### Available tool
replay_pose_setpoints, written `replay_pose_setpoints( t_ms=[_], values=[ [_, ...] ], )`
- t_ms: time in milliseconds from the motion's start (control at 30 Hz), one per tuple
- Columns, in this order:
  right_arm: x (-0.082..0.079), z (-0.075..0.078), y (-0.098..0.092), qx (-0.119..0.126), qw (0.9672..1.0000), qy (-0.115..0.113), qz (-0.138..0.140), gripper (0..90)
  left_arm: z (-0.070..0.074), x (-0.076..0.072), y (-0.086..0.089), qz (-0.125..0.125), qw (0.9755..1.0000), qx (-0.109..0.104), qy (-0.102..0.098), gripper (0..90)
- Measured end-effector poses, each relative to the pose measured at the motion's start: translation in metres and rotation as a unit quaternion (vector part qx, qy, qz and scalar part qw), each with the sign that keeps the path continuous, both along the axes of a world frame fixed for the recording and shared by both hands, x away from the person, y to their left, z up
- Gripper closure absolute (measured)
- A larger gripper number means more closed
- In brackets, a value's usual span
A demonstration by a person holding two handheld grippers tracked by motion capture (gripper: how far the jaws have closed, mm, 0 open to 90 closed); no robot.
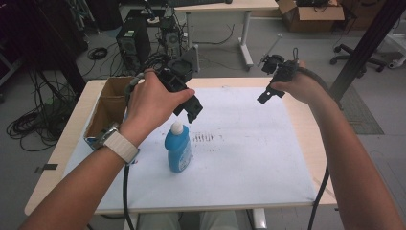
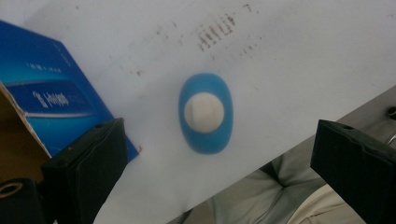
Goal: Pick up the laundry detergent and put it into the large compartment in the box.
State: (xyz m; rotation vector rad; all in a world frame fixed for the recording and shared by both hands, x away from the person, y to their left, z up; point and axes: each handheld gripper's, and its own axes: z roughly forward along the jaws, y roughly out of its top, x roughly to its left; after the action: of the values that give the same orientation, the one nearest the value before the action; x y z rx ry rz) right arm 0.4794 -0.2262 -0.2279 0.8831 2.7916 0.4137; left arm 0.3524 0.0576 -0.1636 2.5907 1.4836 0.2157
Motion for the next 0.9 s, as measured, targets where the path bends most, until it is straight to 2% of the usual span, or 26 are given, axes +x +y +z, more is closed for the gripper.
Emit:
replay_pose_setpoints(
  t_ms=[133,233,333,567,800,833,900],
  values=[
    [-0.001,0.0,0.0,-0.002,1.0,-0.001,0.0,7.2,-0.008,-0.001,0.003,0.015,0.9999,0.004,0.008,4.5],
    [0.0,0.0,0.0,-0.001,1.0,-0.001,0.0,7.2,-0.012,0.0,0.005,0.013,0.9999,0.0,0.007,4.4],
    [0.001,-0.001,0.002,-0.002,1.0,-0.001,0.003,7.2,-0.023,0.002,0.006,0.021,0.9997,-0.008,0.009,4.5],
    [0.002,-0.002,0.003,-0.002,1.0,-0.001,0.004,7.2,-0.039,0.006,0.006,0.028,0.9995,-0.004,0.013,4.9],
    [0.003,-0.003,0.004,-0.001,1.0,-0.001,0.006,7.2,-0.064,0.009,0.005,0.034,0.999,-0.008,0.027,4.7],
    [0.003,-0.003,0.004,-0.001,1.0,-0.001,0.006,7.2,-0.064,0.009,0.005,0.034,0.999,-0.008,0.027,4.8],
    [0.003,-0.004,0.006,-0.002,1.0,0.0,0.007,7.2,-0.074,0.01,0.007,0.037,0.9987,-0.011,0.034,4.8]
  ],
)
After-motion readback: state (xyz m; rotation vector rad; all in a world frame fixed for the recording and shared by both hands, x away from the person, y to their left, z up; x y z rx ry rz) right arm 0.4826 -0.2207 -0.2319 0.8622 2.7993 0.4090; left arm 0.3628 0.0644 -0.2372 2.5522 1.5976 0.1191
